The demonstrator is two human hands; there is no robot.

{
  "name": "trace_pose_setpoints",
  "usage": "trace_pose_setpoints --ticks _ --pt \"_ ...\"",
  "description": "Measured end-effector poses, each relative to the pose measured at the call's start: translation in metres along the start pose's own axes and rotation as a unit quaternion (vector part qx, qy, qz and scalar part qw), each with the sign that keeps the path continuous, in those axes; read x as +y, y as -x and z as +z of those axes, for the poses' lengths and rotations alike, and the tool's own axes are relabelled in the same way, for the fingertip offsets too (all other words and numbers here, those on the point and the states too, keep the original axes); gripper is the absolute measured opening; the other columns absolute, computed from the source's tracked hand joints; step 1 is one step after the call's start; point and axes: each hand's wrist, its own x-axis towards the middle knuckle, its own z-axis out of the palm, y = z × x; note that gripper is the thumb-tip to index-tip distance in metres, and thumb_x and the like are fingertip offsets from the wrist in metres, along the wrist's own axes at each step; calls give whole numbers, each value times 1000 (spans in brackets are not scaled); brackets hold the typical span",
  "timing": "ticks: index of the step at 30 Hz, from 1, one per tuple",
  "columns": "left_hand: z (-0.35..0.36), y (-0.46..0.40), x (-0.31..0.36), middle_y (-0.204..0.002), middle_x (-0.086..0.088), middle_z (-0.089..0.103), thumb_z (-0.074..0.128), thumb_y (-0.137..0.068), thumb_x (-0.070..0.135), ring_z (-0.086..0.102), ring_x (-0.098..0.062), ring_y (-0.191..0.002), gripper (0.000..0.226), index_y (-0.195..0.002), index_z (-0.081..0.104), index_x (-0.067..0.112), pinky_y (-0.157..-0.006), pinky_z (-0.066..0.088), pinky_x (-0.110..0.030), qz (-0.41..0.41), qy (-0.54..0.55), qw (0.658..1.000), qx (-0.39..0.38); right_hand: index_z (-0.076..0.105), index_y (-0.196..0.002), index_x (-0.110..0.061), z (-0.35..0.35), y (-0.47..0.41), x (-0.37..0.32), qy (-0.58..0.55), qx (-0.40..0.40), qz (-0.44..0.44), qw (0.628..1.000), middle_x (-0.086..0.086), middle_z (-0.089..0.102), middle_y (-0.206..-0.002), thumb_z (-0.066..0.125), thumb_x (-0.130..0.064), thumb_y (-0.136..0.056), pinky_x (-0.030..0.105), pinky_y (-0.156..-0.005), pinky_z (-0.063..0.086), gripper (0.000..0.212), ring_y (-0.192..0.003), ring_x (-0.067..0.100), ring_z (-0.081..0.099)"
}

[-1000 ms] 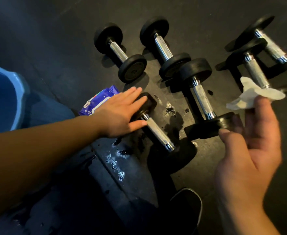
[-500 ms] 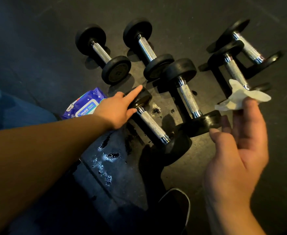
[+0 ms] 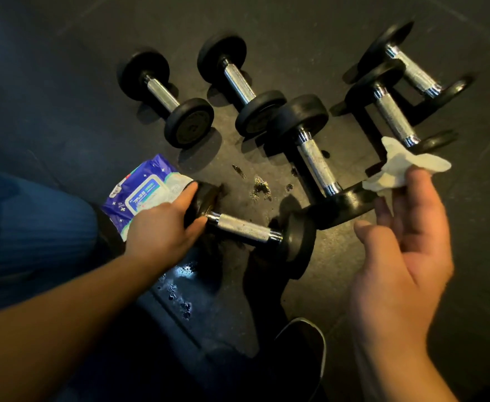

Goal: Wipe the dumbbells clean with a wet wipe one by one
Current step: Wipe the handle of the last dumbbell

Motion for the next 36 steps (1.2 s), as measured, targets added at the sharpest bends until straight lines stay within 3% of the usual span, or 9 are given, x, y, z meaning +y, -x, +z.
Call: trace_pose_setpoints --ticks 7,11,14,17,19,22,25,30,36 --pt "6 26 11 -105 -3 70 53 -83 60 64 -31 -96 44 -117 60 35 -69 44 -32 -159 39 986 -32 38 -149 -26 -3 1 3 30 -21 8 999 -6 41 -156 54 -6 -80 35 -117 36 74 -142 4 39" --pt "5 15 5 -116 -2 67 48 -83 68 62 -30 -106 54 -127 57 37 -77 47 -35 -179 39 980 -84 34 -149 -35 -5 7 16 146 -101 -3 984 -15 36 -157 54 -11 -82 36 -121 29 74 -145 -1 31" --pt "0 7 -3 -121 -3 66 41 -86 75 60 -30 -110 60 -128 56 35 -81 47 -38 -163 52 981 -91 26 -155 -29 -1 24 32 336 -236 -41 911 -25 18 -157 52 -16 -88 23 -122 19 73 -147 -9 14" --pt "-4 22 4 -132 -8 59 44 -92 65 58 -33 -115 61 -142 42 30 -81 46 -40 -124 51 989 -62 25 -157 -18 1 41 53 434 -347 -97 826 -8 15 -165 57 -16 -87 28 -122 15 77 -152 5 7" --pt "-2 38 10 -147 -7 45 49 -92 61 54 -32 -122 72 -152 25 29 -85 49 -42 -92 40 994 -51 24 -157 -11 4 48 67 472 -393 -127 779 6 16 -167 57 -19 -84 34 -124 18 81 -154 16 10" --pt "3 49 12 -163 -5 14 56 -89 56 37 -31 -139 86 -156 12 25 -102 44 -46 -52 34 998 -31 14 -159 -9 15 47 87 515 -416 -124 739 10 7 -168 58 -22 -83 37 -126 15 89 -155 25 5" --pt "7 40 10 -164 -8 7 68 -83 52 24 -29 -146 102 -157 7 18 -113 33 -45 -8 20 999 -41 14 -158 -4 31 36 105 535 -403 -129 731 16 6 -167 60 -21 -80 40 -125 17 92 -155 29 3" --pt "6 17 -3 -164 -9 9 73 -78 50 22 -32 -147 110 -157 4 17 -115 33 -48 20 -16 998 -49 10 -157 0 62 22 120 556 -386 -111 728 20 1 -166 60 -25 -81 43 -124 18 94 -155 32 0" --pt "7 13 -5 -158 -15 27 77 -71 53 27 -33 -145 112 -153 15 11 -112 37 -51 45 -80 996 -19 8 -156 -3 90 19 115 553 -344 -58 757 18 -2 -166 65 -29 -80 40 -125 15 99 -155 30 -3"
